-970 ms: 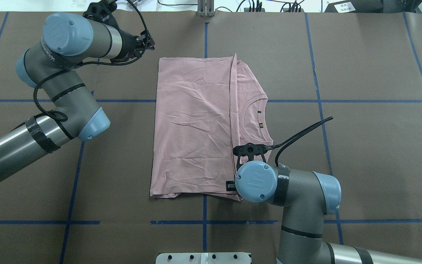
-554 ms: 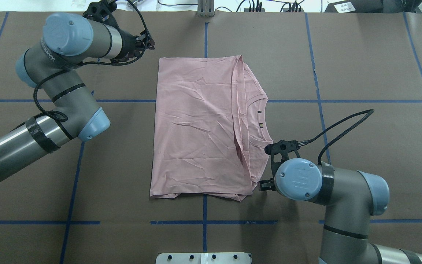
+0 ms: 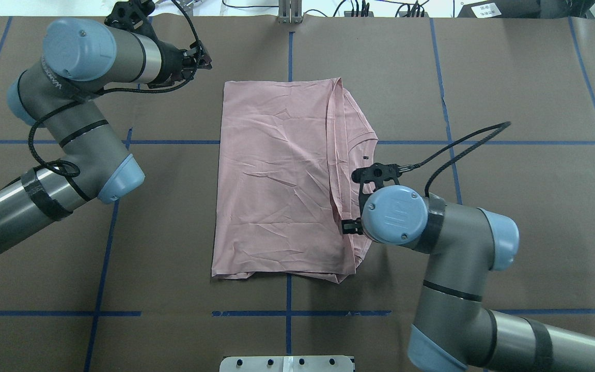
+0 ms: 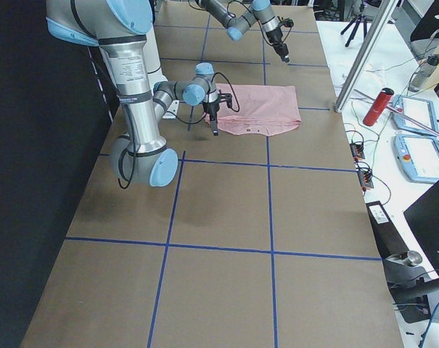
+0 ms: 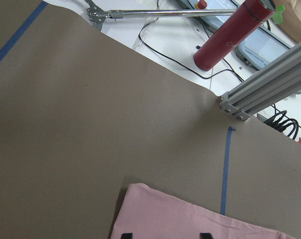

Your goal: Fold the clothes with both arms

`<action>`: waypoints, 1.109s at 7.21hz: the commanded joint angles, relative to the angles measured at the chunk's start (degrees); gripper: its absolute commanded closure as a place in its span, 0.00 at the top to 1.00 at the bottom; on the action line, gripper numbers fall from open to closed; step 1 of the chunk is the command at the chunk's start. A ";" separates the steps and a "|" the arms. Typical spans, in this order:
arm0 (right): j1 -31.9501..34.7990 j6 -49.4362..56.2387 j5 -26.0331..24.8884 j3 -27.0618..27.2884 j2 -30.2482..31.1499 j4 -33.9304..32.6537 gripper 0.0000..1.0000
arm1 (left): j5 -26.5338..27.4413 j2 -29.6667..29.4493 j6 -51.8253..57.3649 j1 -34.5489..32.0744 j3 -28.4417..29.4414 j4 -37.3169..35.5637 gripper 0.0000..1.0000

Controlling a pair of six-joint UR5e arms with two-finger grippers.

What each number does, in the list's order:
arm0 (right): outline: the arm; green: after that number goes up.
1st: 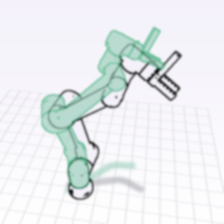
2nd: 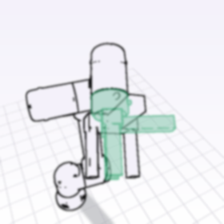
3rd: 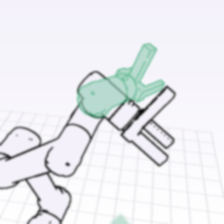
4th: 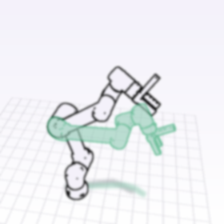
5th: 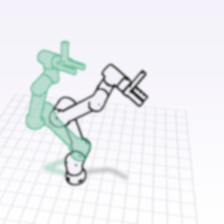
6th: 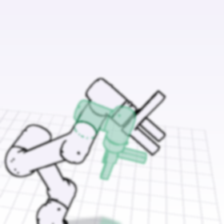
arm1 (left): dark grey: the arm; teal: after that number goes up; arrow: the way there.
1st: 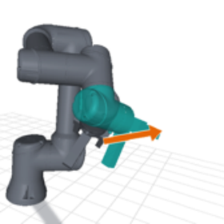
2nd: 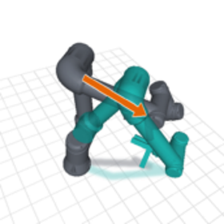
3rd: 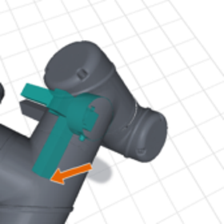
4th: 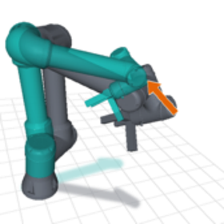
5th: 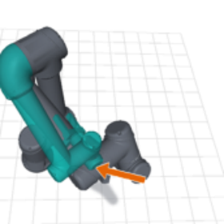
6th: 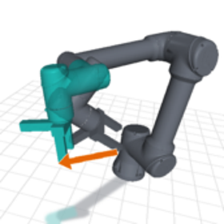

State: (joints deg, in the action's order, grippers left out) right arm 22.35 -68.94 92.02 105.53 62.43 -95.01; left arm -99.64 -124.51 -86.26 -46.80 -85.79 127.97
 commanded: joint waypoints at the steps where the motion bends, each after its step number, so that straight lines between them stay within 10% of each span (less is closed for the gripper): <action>1: 0.50 -0.23 0.00 -5.68 -5.29 0.44 1.00 | -0.03 1.20 0.13 -0.04 -1.39 0.00 0.54; 8: 7.94 11.07 5.53 -6.67 1.25 0.61 1.00 | -0.03 1.20 0.13 -0.04 -1.31 0.00 0.54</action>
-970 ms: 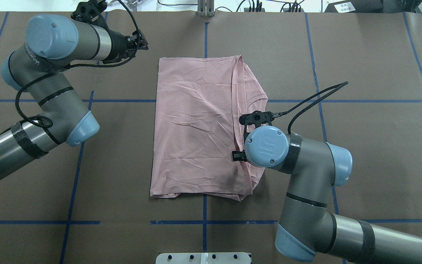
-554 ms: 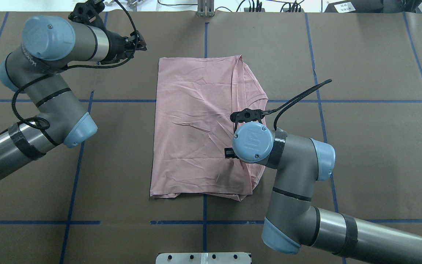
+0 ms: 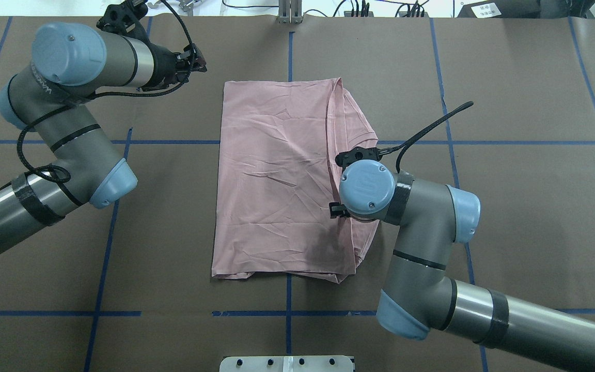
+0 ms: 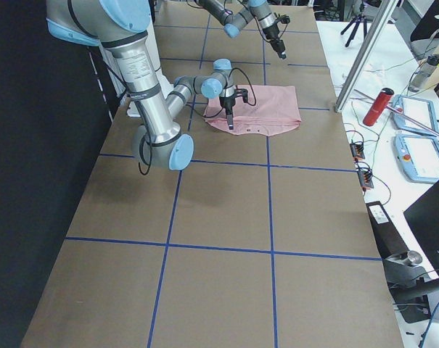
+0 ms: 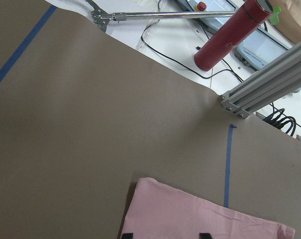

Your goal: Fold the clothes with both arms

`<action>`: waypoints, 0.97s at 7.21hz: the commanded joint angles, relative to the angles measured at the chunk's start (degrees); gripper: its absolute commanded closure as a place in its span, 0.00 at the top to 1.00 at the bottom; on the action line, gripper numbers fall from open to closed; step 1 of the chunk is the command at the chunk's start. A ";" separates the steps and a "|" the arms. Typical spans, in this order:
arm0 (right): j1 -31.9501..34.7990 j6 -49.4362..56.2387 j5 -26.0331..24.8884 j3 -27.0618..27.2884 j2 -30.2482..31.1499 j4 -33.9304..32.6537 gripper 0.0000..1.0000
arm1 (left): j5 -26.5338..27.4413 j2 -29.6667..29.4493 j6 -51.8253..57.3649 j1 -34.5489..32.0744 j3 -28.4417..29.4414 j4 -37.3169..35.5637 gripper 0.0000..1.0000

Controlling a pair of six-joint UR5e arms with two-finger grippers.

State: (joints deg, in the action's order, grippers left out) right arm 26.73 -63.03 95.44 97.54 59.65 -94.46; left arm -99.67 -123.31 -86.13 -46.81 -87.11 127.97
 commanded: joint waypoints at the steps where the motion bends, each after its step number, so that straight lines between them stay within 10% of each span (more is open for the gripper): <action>1: 6.55 9.11 3.43 2.47 4.76 -0.02 1.00 | 0.00 0.09 0.00 -0.04 -0.26 0.00 0.54; 4: 3.27 -11.48 4.85 3.96 0.91 1.98 1.00 | -0.09 0.09 0.00 -0.48 -1.48 -0.26 0.54; 7: -5.76 -42.45 -3.01 8.44 3.63 12.55 0.77 | -0.09 0.26 0.00 -0.48 -1.66 -0.26 0.54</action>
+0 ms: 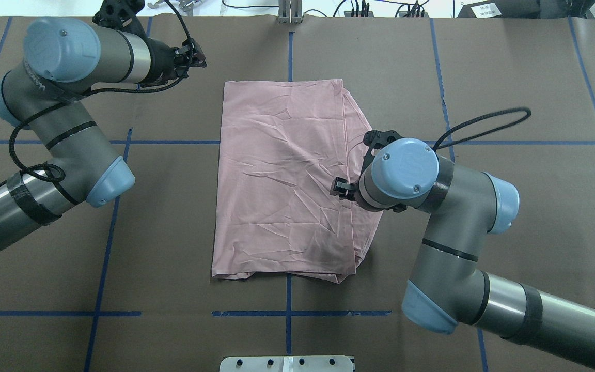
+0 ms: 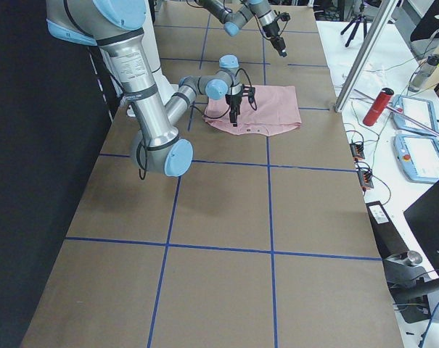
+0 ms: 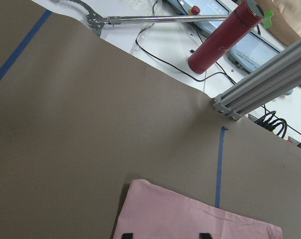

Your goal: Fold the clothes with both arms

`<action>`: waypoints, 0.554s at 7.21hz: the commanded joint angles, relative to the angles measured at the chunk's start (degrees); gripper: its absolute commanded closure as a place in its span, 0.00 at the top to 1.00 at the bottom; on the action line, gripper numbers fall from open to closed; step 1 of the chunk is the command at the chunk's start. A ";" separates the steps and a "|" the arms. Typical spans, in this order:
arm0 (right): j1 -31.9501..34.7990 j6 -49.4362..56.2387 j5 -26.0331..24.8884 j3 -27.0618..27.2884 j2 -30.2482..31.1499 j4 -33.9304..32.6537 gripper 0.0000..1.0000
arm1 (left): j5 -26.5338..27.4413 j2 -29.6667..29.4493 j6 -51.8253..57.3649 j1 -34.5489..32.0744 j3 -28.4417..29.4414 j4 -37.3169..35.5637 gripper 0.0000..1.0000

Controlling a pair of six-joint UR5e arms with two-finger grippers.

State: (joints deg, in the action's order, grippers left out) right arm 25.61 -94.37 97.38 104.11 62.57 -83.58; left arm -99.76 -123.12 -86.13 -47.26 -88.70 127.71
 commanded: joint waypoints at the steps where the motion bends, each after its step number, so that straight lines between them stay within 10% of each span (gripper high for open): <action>1: -7.04 -16.32 -7.53 1.89 1.59 1.66 0.77 | 0.00 0.07 0.00 -0.03 -0.07 0.00 0.54; 4: -9.70 -21.47 -7.91 1.80 3.88 1.58 0.77 | 0.00 0.07 -0.18 0.06 -0.07 0.00 0.54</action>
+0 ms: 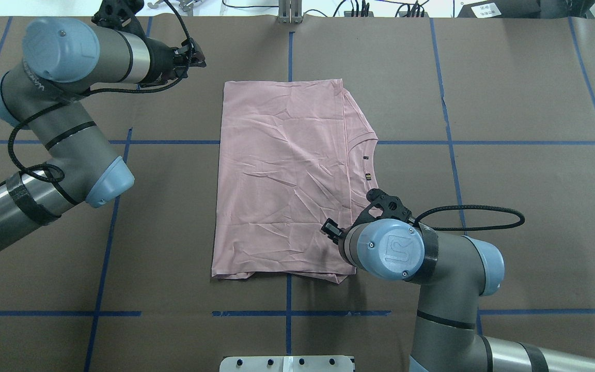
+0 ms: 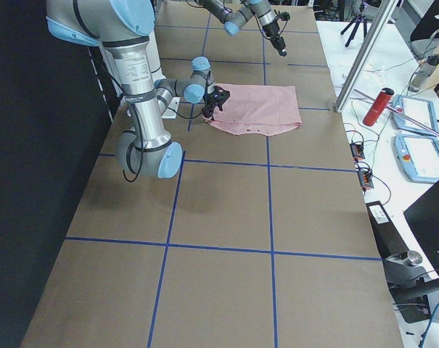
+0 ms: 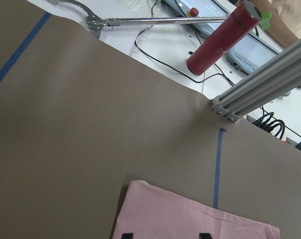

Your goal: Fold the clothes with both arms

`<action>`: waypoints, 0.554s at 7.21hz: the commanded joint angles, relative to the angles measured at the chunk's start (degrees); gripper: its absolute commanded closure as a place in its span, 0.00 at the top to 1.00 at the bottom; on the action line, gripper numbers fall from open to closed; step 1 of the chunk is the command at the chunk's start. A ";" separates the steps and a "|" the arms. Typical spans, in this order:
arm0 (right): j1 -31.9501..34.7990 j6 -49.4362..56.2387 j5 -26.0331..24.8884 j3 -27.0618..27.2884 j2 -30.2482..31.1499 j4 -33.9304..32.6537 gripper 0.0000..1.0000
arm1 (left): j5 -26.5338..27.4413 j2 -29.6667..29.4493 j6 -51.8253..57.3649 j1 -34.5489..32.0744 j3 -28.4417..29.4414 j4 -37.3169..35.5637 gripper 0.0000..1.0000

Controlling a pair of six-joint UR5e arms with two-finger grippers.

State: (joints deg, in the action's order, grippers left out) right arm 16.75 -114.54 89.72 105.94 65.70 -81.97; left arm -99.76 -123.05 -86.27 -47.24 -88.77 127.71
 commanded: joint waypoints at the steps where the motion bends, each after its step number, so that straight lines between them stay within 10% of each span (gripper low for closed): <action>1: -0.85 -1.30 -0.16 -0.03 1.45 -0.03 0.77 | 0.00 0.00 -0.04 0.04 0.00 0.00 0.54; 2: -0.93 -1.30 -0.16 -0.03 1.80 -0.03 0.77 | 0.00 0.00 -0.04 0.04 0.00 0.00 0.54; 4: -1.02 -1.30 -0.16 -0.12 1.89 -0.03 0.45 | 0.00 0.00 -0.04 0.04 0.00 0.00 0.54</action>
State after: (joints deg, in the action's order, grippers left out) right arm 15.79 -115.82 89.56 105.86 67.40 -82.00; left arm -99.75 -123.05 -86.31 -47.20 -88.77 127.70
